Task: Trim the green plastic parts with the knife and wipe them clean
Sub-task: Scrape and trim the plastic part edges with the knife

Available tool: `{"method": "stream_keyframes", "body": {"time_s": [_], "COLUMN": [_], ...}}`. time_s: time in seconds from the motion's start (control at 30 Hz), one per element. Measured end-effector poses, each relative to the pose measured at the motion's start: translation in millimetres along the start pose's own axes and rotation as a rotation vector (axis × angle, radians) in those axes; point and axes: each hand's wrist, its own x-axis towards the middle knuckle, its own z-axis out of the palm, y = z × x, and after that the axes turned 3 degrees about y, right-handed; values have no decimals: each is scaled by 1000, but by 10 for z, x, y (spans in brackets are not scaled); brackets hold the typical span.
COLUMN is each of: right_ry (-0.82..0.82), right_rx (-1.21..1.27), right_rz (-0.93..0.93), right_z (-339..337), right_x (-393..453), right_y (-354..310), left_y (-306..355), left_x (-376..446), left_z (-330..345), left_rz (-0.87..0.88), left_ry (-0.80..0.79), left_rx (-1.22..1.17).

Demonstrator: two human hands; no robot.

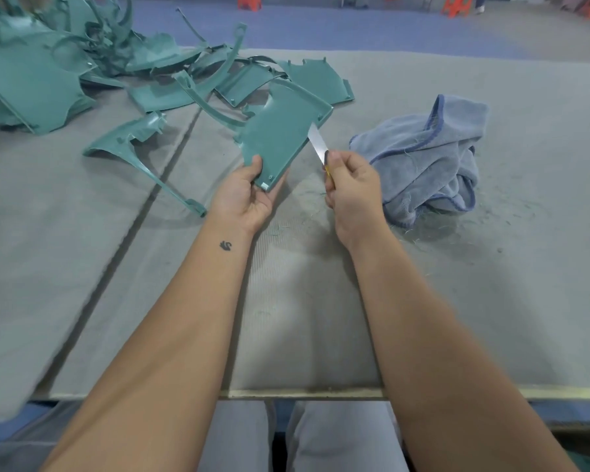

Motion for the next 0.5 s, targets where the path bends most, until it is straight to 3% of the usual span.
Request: {"method": "stream_keyframes", "body": {"time_s": [0.2,0.5], "right_ry": [-241,-57], "right_rx": [-214,-154], "right_rz": [-72,-77], "right_z": [44,45], "right_x": [-52,-57], "right_y": [27,16], "left_y": [-43,-51], "left_x": [-20,0], "left_z": [34,33], "left_rz": [-3,12], "left_ry": [20,9], "left_rx": [78,135]}}
